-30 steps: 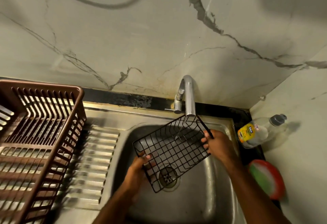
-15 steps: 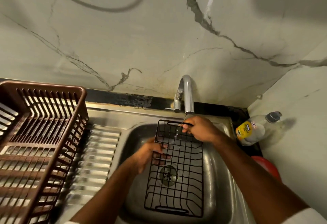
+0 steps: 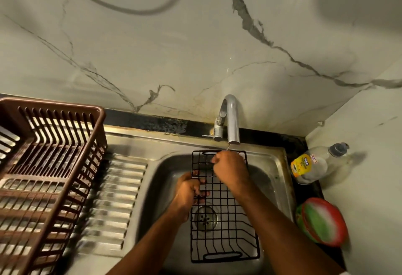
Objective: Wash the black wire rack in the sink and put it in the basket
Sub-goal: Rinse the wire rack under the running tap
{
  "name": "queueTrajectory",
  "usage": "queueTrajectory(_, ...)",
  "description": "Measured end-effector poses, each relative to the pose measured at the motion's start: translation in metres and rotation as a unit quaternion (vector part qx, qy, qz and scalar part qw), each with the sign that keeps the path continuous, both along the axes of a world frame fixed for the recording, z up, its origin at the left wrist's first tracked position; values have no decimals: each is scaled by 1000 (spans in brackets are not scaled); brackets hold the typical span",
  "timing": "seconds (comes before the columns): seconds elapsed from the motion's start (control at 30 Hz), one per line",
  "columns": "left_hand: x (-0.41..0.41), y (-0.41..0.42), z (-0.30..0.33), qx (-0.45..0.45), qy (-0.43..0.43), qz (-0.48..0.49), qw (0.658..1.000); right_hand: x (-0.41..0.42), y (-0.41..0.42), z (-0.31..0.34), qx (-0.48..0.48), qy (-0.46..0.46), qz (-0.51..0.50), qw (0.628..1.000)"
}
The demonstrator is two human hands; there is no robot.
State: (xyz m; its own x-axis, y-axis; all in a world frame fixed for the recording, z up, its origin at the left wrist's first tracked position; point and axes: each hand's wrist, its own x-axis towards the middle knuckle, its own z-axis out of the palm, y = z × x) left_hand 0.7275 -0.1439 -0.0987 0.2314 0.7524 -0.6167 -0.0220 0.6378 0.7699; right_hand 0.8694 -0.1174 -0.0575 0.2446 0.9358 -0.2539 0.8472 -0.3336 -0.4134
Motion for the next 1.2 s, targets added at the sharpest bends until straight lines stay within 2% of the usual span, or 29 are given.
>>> queueTrajectory(0.13,6,6,4,5,2,4,1000,5,-8,10,-8,-140,-34,990)
queueTrajectory(0.23,13,5,5,-7,-2,-6,1000,-4,-8,16,4,-149,28,988)
queueTrajectory(0.33,16,2,5,-23,-17,-24,999,-10,0,19,75,-83,136,984)
queueTrajectory(0.37,15,3,5,-28,-24,-27,999,-9,4,15,94,-37,130,986)
queueTrajectory(0.43,13,6,5,-28,-33,-24,999,-2,7,5,135,149,34,979)
queueTrajectory(0.5,10,8,5,-12,-33,-9,999,5,0,-6,159,327,-120,924)
queueTrajectory(0.53,9,9,5,-1,-35,-1,999,6,-5,-12,147,403,-203,880)
queueTrajectory(0.57,10,9,6,7,-44,7,999,5,-10,-18,124,482,-279,821)
queueTrajectory(0.63,15,6,8,9,-70,21,997,0,-19,-29,67,646,-363,668)
queueTrajectory(0.67,19,4,8,8,-77,22,997,-5,-23,-32,40,698,-373,610)
queueTrajectory(0.7,21,3,10,9,-81,25,996,-10,-24,-35,17,729,-375,573)
queueTrajectory(0.73,22,3,10,10,-78,32,996,-12,-24,-35,0,743,-375,554)
queueTrajectory(0.8,22,4,10,5,-73,55,996,-10,-21,-32,8,742,-375,555)
queueTrajectory(0.87,21,6,13,5,-75,62,995,-2,-16,-32,79,727,-407,548)
queueTrajectory(0.93,24,6,18,6,-67,67,995,3,-12,-35,170,720,-458,493)
queueTrajectory(1.0,28,6,19,8,-62,68,996,-5,-12,-39,190,733,-469,454)
queueTrajectory(1.03,30,6,20,8,-66,68,995,-13,-13,-43,166,745,-459,454)
queueTrajectory(1.13,27,5,23,11,-77,69,995,-28,-18,-46,63,753,-419,503)
queueTrajectory(1.2,22,6,19,16,-93,76,993,-23,-19,-40,63,743,-425,513)
